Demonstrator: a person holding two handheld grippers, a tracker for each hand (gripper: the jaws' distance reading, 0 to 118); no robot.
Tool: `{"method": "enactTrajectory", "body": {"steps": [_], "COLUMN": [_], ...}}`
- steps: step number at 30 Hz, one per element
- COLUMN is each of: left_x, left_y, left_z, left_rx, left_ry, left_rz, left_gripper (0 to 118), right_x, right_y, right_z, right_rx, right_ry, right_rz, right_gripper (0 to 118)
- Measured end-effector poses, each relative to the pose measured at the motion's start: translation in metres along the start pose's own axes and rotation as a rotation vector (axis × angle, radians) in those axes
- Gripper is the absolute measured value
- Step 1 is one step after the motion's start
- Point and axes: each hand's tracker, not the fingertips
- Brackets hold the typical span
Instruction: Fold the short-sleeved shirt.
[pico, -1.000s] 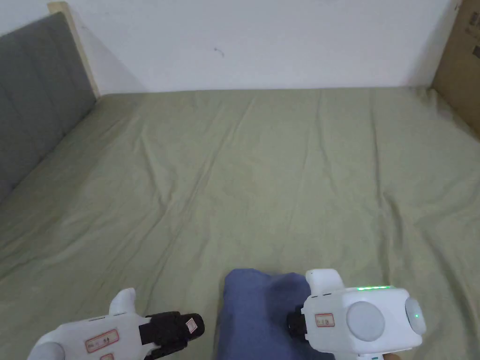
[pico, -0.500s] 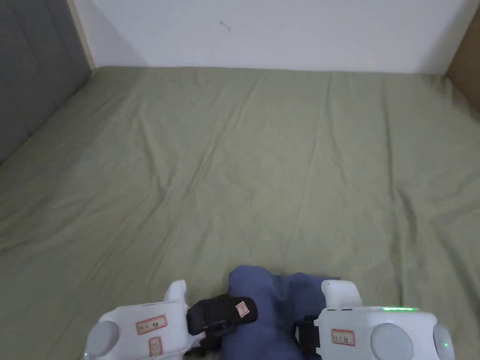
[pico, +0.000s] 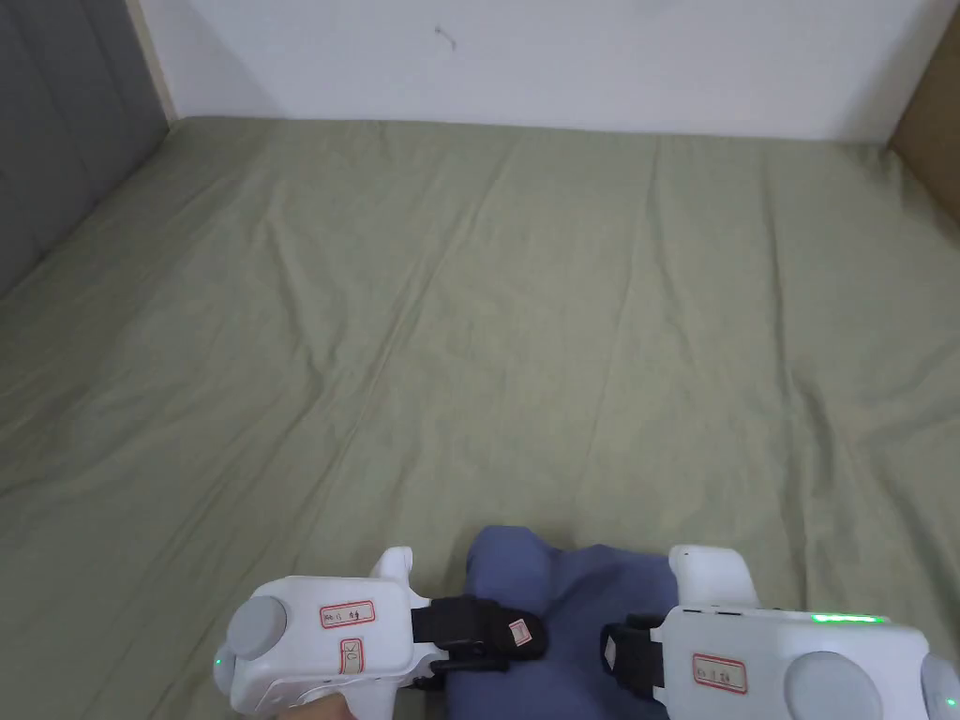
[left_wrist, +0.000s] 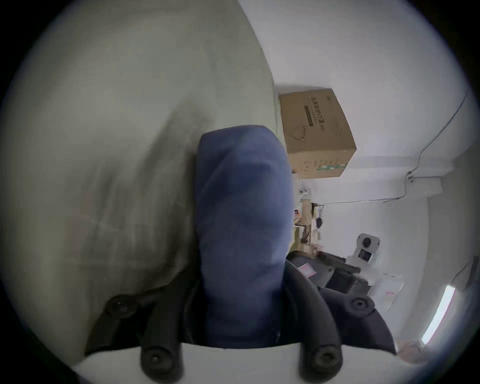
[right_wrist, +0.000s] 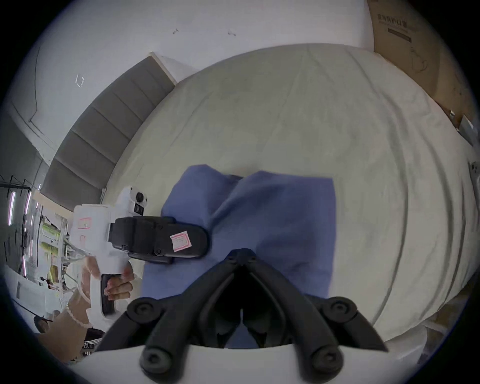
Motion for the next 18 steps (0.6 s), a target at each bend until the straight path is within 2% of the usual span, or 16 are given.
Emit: {"method": "enactTrajectory", "body": {"steps": [2, 6, 10, 12, 14, 16, 18], "left_x": [0.01, 0.017, 0.021, 0.026, 0.027, 0.027, 0.022], "left_y": [0.005, 0.024, 0.053, 0.063, 0.075, 0.091, 0.104], "left_z": [0.016, 0.075, 0.166, 0.208, 0.249, 0.275, 0.294], "left_rx": [-0.001, 0.029, 0.106, 0.143, 0.16, 0.108, 0.084], "left_ry": [0.079, 0.185, 0.449, 0.595, 0.813, 1.042, 1.262], "left_rz": [-0.114, -0.185, -0.285, -0.285, -0.321, -0.4, -0.423], "left_gripper": [28, 27, 28, 27, 28, 28, 28], "right_x": [-0.003, -0.006, -0.007, -0.007, -0.009, -0.011, -0.014], "right_y": [0.003, 0.008, 0.008, 0.007, 0.005, 0.004, 0.006], "right_z": [0.012, 0.025, 0.024, 0.021, 0.015, 0.009, 0.001], "right_rx": [0.035, 0.08, 0.088, 0.082, 0.071, 0.057, 0.04], "right_ry": [-0.006, -0.023, -0.038, -0.04, -0.044, -0.056, -0.052], "right_rz": [0.003, -0.005, -0.015, -0.023, -0.025, -0.019, -0.016], "right_gripper": [0, 0, 0, 0, 0, 0, 0]}}
